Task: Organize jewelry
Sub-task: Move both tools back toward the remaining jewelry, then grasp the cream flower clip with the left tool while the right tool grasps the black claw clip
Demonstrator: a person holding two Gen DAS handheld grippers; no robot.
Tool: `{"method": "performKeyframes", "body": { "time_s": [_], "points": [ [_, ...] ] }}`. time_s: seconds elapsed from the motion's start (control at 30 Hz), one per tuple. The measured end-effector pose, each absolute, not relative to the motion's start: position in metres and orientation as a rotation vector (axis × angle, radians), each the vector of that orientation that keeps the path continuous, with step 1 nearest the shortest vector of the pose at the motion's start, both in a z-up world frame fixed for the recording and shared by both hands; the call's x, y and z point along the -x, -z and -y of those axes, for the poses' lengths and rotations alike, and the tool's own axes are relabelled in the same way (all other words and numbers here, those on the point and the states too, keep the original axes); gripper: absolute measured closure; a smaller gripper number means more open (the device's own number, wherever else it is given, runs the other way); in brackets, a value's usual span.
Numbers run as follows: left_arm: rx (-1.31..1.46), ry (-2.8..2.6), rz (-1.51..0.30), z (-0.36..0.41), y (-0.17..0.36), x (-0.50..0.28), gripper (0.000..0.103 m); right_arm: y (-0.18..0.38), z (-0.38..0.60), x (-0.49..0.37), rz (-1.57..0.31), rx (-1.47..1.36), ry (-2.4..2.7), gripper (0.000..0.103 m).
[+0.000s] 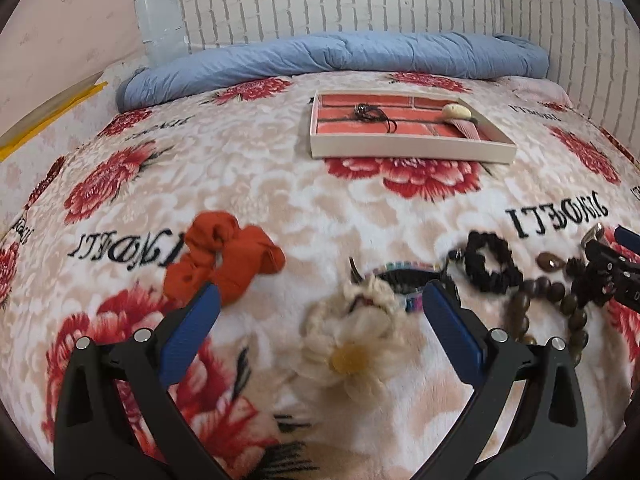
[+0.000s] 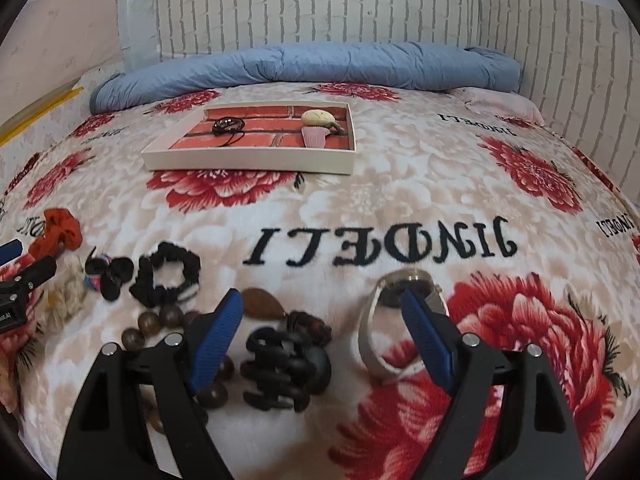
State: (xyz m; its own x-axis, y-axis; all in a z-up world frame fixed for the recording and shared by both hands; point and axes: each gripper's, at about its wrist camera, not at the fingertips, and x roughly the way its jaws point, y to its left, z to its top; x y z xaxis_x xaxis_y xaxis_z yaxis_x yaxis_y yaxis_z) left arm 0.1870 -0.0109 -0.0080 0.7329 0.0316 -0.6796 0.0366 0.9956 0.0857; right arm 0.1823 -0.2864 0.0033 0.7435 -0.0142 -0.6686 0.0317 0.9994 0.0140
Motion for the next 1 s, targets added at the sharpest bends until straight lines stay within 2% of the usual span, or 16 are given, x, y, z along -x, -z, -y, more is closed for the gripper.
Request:
{"method": "performKeyframes", "body": {
  "time_s": [0.9, 1.0],
  "points": [
    [-0.046, 0.041, -0.794, 0.011, 0.041, -0.192, 0.006, 0.022, 0.284, -0.172, -0.728, -0.019, 0.036, 0.025],
    [-0.06, 0.053, -0.805, 0.014, 0.043, -0.195, 0.007, 0.023, 0.285, -0.172, -0.731, -0.023, 0.039, 0.031]
  ]
}}
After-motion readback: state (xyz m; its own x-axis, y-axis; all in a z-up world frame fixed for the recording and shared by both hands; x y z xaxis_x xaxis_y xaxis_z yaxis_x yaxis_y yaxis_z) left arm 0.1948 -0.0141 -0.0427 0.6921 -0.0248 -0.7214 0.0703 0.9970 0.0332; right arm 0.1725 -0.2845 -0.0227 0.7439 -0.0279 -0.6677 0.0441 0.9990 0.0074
